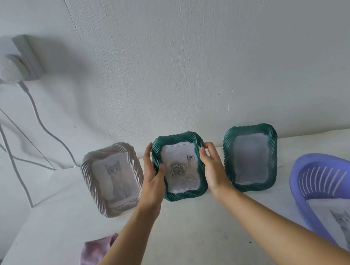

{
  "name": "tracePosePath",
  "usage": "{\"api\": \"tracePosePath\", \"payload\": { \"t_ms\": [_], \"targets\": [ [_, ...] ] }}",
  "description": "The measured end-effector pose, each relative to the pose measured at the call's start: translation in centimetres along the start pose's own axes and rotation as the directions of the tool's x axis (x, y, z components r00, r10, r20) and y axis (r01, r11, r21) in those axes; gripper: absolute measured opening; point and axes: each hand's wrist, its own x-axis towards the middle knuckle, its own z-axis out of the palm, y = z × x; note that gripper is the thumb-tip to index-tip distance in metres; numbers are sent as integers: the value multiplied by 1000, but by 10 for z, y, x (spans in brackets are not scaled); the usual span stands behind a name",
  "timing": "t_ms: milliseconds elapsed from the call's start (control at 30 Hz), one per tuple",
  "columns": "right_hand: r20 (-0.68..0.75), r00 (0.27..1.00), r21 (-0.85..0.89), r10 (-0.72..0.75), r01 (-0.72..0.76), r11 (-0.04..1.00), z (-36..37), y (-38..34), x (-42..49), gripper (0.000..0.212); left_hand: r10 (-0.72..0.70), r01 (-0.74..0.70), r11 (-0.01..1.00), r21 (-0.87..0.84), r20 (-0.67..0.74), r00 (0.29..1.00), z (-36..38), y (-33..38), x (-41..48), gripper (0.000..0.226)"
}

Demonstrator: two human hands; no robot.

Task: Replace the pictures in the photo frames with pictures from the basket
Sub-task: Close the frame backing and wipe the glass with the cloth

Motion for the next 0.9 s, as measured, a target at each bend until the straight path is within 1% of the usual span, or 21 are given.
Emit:
{"api": "tracePosePath", "payload": {
  "t_ms": [67,167,267,400,533,667,767,900],
  "targets": [
    [-13,1000,-36,-10,10,999,-1,4,1,14,51,-53,997,57,27,998,-2,-4,-1,71],
    [-35,996,-112,-82,77,991,0,5,-4,30,116,-119,981,153,33,993,-2,-9,-1,81],
    [-36,980,-217,-196,183,959,2,7,-8,43,144,-147,971,188,30,989,-2,-11,-1,81],
    [-13,970,-260,-243,232,937,3,7,-12,50,156,-160,962,222,35,987,-4,-12,-1,79],
    [-8,966,-280,-257,245,928,1,0,-16,50,143,-147,967,206,31,989,-6,-14,-6,73],
    [0,970,-345,-245,230,910,-3,-2,-18,52,118,-119,977,176,18,993,-7,-12,-10,70],
    [45,972,-361,-229,229,904,-7,-5,-23,55,143,-146,956,253,29,989,-9,-10,-14,70],
    [102,975,-392,-195,220,893,-18,-19,-34,51,182,-193,896,399,66,981,-15,-4,-23,69]
  ]
}}
